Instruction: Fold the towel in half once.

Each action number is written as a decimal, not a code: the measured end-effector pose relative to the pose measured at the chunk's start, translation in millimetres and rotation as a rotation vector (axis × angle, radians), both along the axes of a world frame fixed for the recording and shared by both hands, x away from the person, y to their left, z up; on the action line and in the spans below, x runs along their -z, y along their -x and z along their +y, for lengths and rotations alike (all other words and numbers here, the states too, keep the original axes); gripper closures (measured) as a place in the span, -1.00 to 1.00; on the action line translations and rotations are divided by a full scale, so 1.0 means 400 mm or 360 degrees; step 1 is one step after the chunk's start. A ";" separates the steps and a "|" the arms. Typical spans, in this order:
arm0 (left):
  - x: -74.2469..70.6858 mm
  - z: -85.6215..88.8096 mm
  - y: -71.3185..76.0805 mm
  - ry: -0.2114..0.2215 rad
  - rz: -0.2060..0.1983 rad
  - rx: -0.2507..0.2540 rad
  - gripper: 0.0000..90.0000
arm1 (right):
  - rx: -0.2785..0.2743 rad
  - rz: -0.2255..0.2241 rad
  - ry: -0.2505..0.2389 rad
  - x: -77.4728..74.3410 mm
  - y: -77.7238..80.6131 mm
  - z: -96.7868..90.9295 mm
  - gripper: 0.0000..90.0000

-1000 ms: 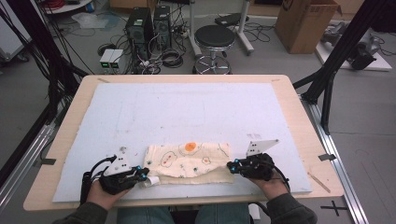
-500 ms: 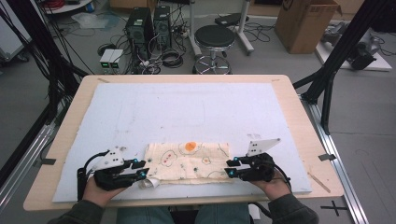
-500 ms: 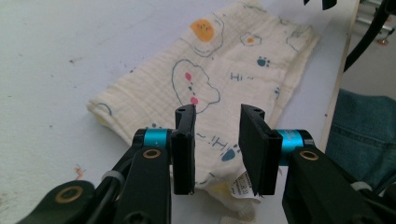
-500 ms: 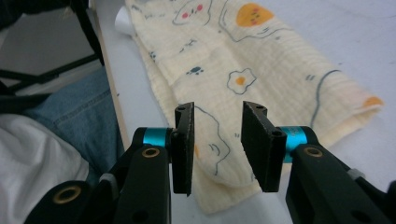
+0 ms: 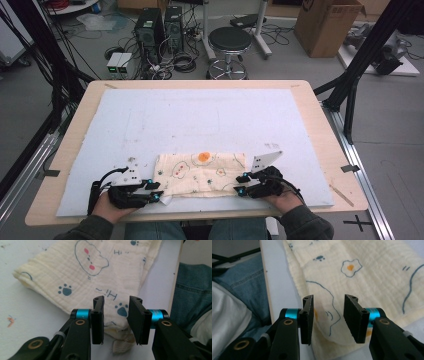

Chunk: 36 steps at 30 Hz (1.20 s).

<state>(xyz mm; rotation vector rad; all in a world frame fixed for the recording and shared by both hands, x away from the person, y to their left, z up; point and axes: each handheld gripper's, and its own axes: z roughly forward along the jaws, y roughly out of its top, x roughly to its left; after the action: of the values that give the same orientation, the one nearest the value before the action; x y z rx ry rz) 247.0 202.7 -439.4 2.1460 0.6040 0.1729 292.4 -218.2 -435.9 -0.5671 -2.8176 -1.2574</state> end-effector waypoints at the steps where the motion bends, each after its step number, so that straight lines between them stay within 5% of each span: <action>1: 0.001 -0.002 0.000 0.0001 0.0002 0.0002 0.45 | -0.0003 0.0003 0.0015 0.002 0.001 0.001 0.37; 11: 0.007 -0.011 -0.003 -0.0011 0.0024 0.0003 0.82 | -0.0010 0.0003 0.0040 0.006 0.002 0.005 0.81; 36: -0.006 -0.007 -0.001 0.0041 -0.0010 -0.0045 0.85 | -0.0048 0.0000 -0.0049 -0.037 0.043 -0.032 0.97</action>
<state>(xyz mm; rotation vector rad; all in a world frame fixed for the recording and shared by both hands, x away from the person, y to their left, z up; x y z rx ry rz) 247.3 199.8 -437.0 2.1123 0.6303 0.1861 275.2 -231.0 -421.1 -0.5218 -2.7904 -1.2933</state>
